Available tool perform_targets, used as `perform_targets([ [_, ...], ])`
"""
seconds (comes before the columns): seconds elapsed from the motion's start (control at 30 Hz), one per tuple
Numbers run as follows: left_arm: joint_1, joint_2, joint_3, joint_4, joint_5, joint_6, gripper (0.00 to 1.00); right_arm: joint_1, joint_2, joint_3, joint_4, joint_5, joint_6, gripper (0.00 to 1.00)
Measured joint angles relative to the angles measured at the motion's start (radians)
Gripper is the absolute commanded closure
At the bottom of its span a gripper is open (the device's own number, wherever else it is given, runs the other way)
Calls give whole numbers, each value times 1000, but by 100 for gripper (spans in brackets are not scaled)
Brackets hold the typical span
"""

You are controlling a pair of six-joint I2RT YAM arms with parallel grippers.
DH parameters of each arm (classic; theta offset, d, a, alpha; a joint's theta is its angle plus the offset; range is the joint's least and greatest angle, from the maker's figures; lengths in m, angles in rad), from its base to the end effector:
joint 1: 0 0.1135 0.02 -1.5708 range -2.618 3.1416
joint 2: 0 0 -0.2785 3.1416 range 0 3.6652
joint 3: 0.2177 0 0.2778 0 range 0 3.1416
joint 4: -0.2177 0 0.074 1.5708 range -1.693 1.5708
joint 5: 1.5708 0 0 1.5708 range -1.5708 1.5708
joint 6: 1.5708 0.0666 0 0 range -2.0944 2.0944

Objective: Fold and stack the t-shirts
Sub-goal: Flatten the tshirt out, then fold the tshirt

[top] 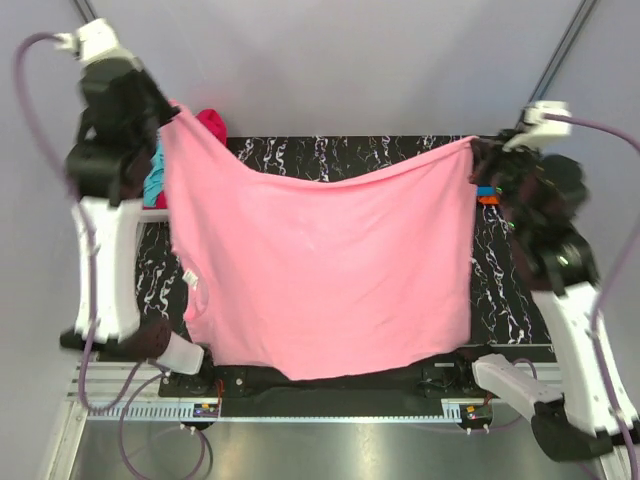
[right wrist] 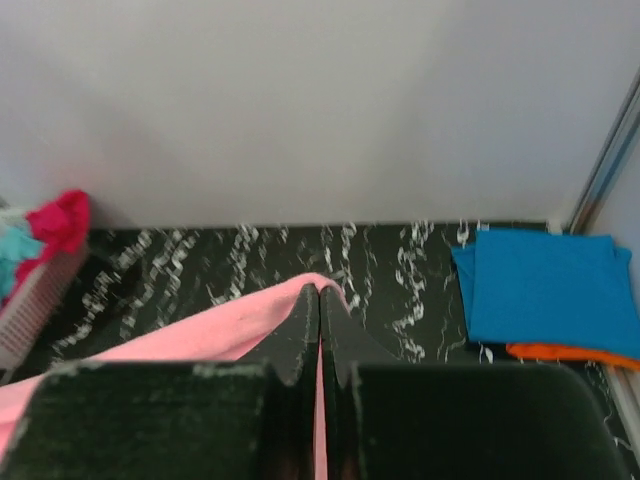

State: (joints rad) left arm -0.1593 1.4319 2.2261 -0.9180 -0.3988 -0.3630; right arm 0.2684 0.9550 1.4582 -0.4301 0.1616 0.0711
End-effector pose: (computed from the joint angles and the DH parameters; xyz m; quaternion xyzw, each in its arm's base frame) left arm 0.2639 -0.0162 0.6081 -0.2051 0.7175 -0.0241 0.6652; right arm 0.2026 0.0446 0.5344 -0.0080 0.6811 0.0692 0.7289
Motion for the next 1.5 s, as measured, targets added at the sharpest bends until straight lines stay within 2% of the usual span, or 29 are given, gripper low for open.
perform_targets([
  [0.17,25,332,-19,75,27,-22,100,0,214,-159,138,40,0,100],
  [0.33,34,575,-51,94,50,-39,100,0,394,-279,265,73,18,100],
  [0.53,40,787,0,142,58,-53,100,-9,675,-280,438,82,42,100],
  [0.67,64,894,58,176,79,-55,100,-32,875,-196,472,79,46,100],
  [0.83,103,933,66,208,109,-56,100,-68,1026,-31,465,73,40,100],
  [0.97,123,934,63,241,129,-66,100,-87,1081,92,469,93,28,100],
  [1.17,124,908,-49,290,142,-83,100,-130,1189,266,466,115,16,100],
  [1.37,117,837,-183,283,145,-94,100,-212,1284,363,421,32,49,100],
  [1.5,116,779,-214,284,144,-106,100,-256,1324,395,364,-51,74,100],
])
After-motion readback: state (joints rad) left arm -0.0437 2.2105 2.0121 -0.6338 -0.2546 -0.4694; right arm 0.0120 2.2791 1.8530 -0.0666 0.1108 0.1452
